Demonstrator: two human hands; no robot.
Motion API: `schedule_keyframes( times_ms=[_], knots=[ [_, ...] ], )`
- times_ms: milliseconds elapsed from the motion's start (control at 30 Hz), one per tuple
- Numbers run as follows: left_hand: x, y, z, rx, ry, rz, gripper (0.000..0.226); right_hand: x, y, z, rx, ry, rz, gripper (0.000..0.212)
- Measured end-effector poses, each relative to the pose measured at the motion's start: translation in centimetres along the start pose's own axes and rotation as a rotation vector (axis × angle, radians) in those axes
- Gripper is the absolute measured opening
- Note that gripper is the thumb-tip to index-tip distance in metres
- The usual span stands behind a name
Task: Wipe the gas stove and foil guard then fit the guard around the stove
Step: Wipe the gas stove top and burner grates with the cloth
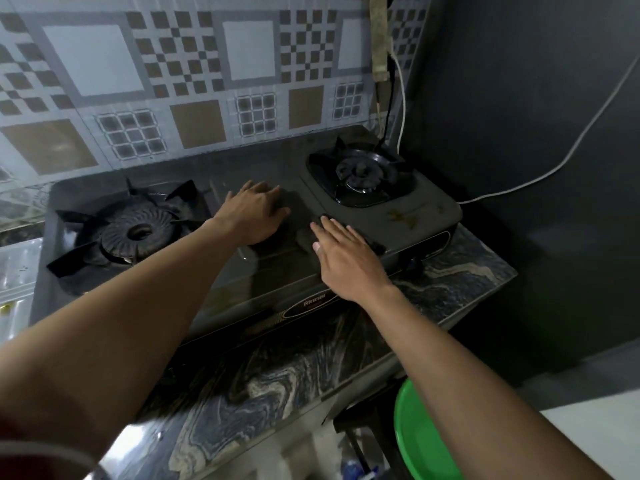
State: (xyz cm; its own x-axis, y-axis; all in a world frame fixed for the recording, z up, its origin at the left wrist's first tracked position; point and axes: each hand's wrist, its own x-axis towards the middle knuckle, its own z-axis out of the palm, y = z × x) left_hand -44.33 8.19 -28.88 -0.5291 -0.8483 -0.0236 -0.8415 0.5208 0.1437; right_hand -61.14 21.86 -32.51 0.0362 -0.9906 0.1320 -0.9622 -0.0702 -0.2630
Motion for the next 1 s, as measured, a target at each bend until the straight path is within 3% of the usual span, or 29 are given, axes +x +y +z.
schedule_keyframes(
  times_ms=[267, 500, 733, 1000],
  knots=[
    [1.3, 1.8, 0.0, -0.01, -0.092, 0.004, 0.071, -0.2, 6.0, -1.3, -0.032, 0.046, 0.138, 0.051],
    [1.5, 1.5, 0.3, -0.024, -0.104, 0.01, 0.073, 0.2, 4.7, -1.2, -0.084, 0.068, 0.141, 0.048],
    [1.7, 1.1, 0.8, -0.017, -0.104, -0.002, 0.078, 0.4, 5.4, -2.0, 0.097, 0.048, 0.144, 0.042],
    [2.6, 1.6, 0.3, 0.013, -0.164, -0.08, 0.086, 0.8, 11.1, -3.4, 0.049, 0.034, 0.281, 0.053]
  ],
)
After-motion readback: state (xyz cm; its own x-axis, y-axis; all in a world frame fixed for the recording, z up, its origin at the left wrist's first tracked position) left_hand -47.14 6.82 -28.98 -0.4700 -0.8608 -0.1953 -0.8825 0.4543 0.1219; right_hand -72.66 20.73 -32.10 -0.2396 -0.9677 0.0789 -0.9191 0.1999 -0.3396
